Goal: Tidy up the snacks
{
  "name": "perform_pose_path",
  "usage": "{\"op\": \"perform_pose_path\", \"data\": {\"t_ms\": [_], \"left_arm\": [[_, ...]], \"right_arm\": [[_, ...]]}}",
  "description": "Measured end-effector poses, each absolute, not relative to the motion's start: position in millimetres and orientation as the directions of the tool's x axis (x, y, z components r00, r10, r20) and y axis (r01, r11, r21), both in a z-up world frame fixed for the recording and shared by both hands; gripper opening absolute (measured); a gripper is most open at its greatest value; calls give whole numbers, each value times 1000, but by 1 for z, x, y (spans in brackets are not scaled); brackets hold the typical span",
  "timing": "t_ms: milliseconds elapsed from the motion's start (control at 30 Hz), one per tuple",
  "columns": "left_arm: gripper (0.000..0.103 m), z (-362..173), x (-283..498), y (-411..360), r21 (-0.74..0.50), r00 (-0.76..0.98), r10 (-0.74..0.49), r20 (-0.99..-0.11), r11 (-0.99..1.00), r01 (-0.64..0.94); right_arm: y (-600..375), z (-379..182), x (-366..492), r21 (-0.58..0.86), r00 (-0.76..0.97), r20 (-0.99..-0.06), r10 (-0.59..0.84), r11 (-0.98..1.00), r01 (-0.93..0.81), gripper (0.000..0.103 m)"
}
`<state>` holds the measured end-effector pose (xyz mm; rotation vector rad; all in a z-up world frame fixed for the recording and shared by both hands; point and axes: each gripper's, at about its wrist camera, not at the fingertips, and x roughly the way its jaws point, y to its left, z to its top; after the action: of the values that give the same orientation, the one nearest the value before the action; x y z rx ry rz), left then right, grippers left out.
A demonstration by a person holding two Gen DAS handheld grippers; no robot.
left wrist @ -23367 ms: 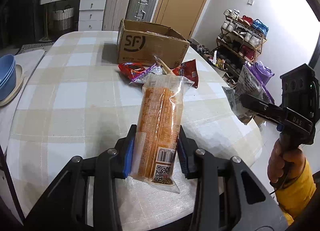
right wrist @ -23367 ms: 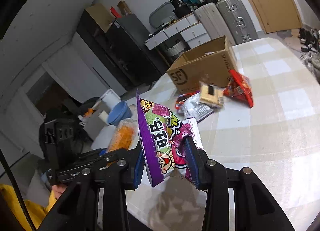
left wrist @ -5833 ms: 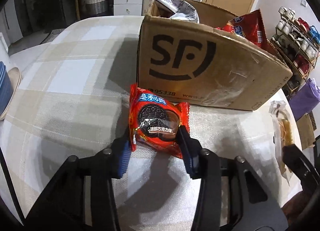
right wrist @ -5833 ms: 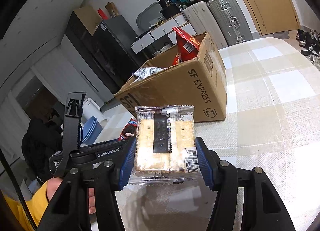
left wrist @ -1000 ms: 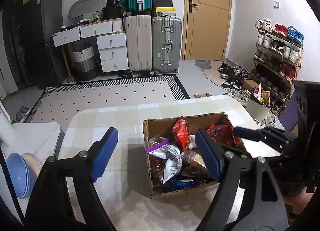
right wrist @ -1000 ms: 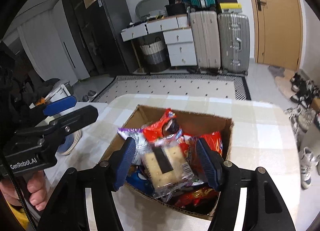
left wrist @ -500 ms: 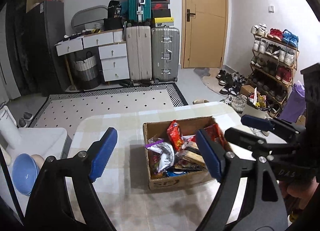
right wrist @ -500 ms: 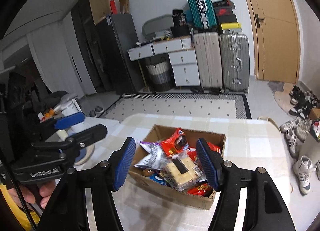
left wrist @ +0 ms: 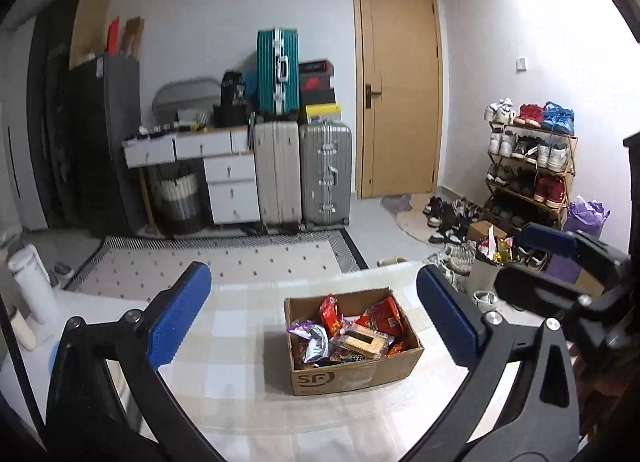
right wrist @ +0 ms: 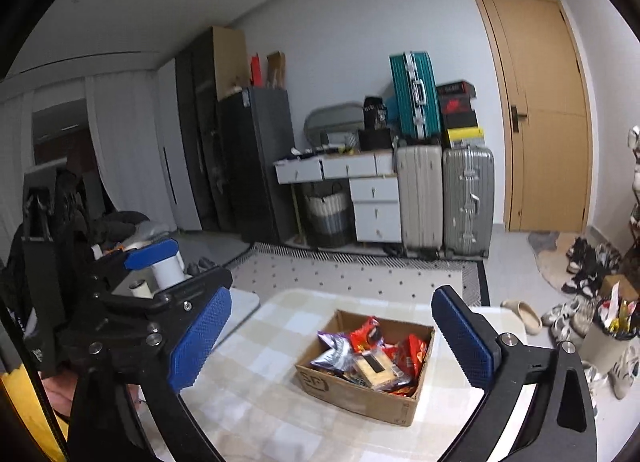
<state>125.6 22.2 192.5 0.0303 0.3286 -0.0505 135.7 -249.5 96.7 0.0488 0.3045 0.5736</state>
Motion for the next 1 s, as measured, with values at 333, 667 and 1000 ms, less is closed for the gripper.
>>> {"op": "perform_pose_path", "data": {"t_ms": [333,667,1000], "left_arm": [[103,218,15,33,82,976,31,-216,997,-14],[103,128,-44,108,-123,961,114,-251,981,-149],[103,27,-16,102,-17,941,124,-314,991,-136]], "right_arm": [[-304,95,43,97,857,-49,513,856,-507,103],[-356,12,-4,107,898,-60,435,898,-428,103],[-339,-75,13,56,906,-148,396,918,-392,103]]}}
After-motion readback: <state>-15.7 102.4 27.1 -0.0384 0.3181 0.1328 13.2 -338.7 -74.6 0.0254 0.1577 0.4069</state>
